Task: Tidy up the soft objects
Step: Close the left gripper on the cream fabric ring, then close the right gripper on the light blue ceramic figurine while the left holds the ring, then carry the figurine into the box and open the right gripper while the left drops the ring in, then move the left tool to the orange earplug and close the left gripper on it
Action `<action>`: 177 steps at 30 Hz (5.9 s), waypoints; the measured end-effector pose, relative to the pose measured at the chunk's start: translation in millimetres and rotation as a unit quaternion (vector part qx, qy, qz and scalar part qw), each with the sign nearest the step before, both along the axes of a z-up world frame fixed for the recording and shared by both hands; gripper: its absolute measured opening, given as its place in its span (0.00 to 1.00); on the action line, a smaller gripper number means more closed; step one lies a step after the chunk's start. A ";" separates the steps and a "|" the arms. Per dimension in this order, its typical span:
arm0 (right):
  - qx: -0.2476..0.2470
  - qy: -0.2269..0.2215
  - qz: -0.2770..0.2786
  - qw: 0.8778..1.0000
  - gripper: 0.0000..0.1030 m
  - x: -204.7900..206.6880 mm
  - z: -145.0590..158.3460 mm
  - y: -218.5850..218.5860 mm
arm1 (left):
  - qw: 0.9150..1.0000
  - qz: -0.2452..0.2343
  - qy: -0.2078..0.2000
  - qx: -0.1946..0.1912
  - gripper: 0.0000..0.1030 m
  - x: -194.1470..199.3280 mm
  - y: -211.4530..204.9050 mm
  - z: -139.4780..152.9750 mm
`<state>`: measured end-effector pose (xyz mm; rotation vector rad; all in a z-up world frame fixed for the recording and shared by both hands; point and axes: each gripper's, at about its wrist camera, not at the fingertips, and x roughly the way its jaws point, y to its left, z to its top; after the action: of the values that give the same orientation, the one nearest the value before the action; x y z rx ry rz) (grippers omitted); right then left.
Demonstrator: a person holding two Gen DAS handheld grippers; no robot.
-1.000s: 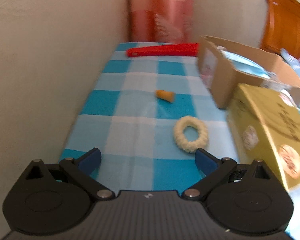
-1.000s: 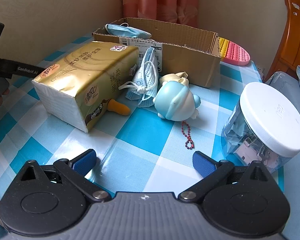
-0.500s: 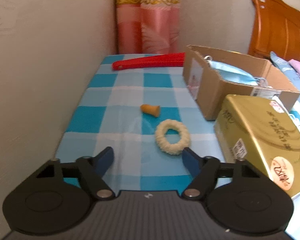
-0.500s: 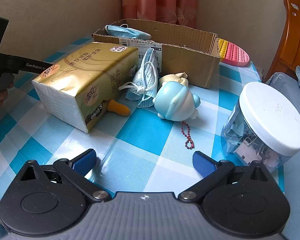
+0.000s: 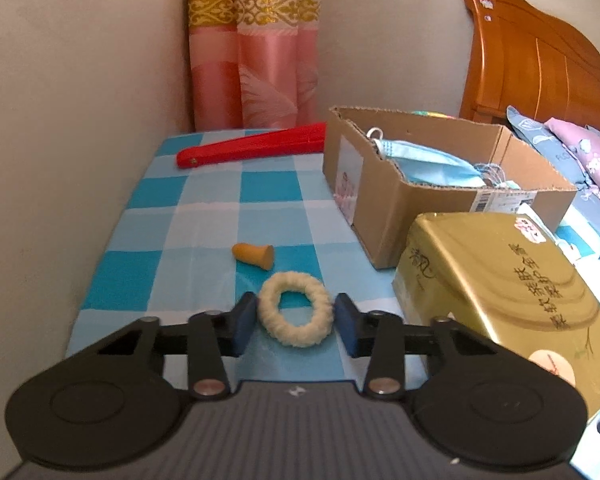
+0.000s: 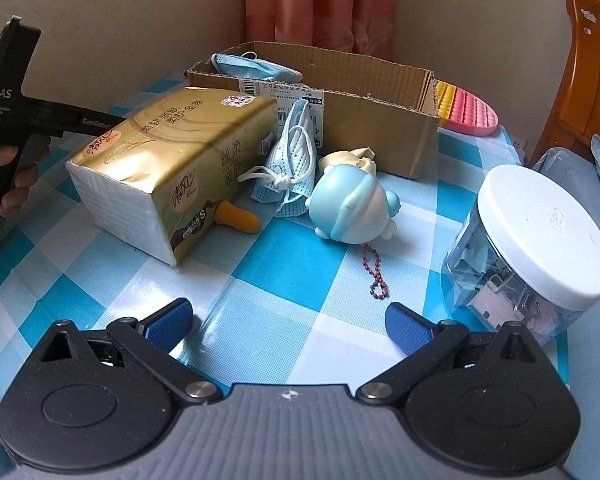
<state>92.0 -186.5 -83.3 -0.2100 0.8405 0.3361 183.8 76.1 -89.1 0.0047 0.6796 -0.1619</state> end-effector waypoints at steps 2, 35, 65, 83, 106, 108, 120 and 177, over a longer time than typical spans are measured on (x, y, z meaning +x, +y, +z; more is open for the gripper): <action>0.000 0.004 0.000 1.000 1.00 1.5 0.8 -0.1 | 1.000 0.000 -0.005 -0.002 0.31 0.1 0.4 -0.8; -0.121 -0.069 0.036 0.990 0.59 54.2 11.2 17.8 | 0.999 0.029 0.013 0.007 0.31 -12.2 2.3 1.8; -0.074 -0.106 0.060 0.990 0.57 48.3 94.6 16.6 | 1.000 0.001 0.003 0.010 0.30 -56.0 -8.4 62.1; -0.062 -0.087 0.013 0.994 0.69 184.2 95.3 21.1 | 1.000 0.008 0.001 0.008 0.30 -62.6 -9.1 66.8; 0.052 -0.066 -0.035 0.996 1.00 45.2 96.3 -5.5 | 0.995 -0.091 -0.020 0.041 0.31 5.5 -71.0 121.7; 0.058 -0.067 -0.040 0.995 1.00 39.2 95.1 -6.4 | 0.994 -0.102 -0.014 0.040 0.31 26.2 -81.6 125.5; 0.064 -0.070 -0.068 0.993 1.00 29.2 93.4 -18.5 | 0.994 -0.094 0.006 0.053 0.93 98.5 -117.2 118.5; -0.005 -0.001 0.056 0.998 1.00 22.5 28.9 11.4 | 0.996 0.086 0.037 0.008 0.41 47.1 8.2 -3.7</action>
<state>114.5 -175.1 -54.4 -0.2669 0.8312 0.4366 230.9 84.3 -92.8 -0.0444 0.7514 0.0101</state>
